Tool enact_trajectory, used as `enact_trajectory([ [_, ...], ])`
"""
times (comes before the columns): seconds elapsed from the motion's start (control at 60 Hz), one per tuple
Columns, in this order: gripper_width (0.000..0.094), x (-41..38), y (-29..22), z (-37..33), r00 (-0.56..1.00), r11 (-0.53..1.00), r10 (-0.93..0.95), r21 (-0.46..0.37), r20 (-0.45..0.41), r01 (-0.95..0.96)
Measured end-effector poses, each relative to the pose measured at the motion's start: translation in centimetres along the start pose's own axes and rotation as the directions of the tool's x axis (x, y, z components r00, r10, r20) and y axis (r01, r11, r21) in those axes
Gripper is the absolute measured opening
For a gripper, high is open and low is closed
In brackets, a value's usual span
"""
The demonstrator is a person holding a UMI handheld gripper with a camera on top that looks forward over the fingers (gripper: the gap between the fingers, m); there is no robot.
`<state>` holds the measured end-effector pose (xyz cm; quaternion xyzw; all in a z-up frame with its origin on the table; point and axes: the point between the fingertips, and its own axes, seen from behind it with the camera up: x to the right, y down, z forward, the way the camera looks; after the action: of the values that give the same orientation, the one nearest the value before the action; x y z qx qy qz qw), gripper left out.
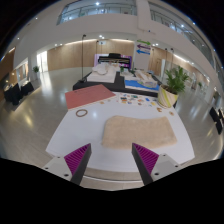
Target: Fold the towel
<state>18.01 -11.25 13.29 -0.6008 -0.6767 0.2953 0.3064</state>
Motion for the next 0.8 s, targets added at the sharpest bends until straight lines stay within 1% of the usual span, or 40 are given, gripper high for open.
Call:
enact_trajectory([
  [0.167,0.0851,-1.6,-1.7,7.7,1.0,0.999,-0.022,0.039,-0.018,0.023],
  [0.267,0.0842,-1.8,-2.5,12.6,0.999,0.998,-0.025,0.048,-0.038,0.027],
  [0.367,0.0802,-2.1,-3.5,16.6,0.999,0.997,-0.03,0.07,-0.042,0.032],
  [0.483,0.076,-1.2,-3.3,20.1,0.997,0.999,-0.03,0.042,-0.077,0.033],
  [0.583,0.0717,-0.9,-2.0,22.1,0.996,1.0,-0.014,-0.004,-0.091,0.014],
  [0.683,0.0596,-0.5,-0.3,23.2,0.994,0.998,-0.025,-0.053,-0.108,0.019],
  [0.7,0.0585,-0.9,-0.2,23.4,0.994,0.999,-0.026,-0.046,-0.107,0.021],
  [0.733,0.0499,-1.0,-0.4,23.4,0.994,0.999,-0.028,-0.033,-0.106,0.025],
  [0.75,0.0476,-0.8,-0.3,23.4,0.993,0.999,-0.035,-0.037,-0.114,0.031],
  [0.8,0.0278,0.0,-0.4,23.6,0.985,0.997,-0.072,-0.042,-0.155,0.066],
])
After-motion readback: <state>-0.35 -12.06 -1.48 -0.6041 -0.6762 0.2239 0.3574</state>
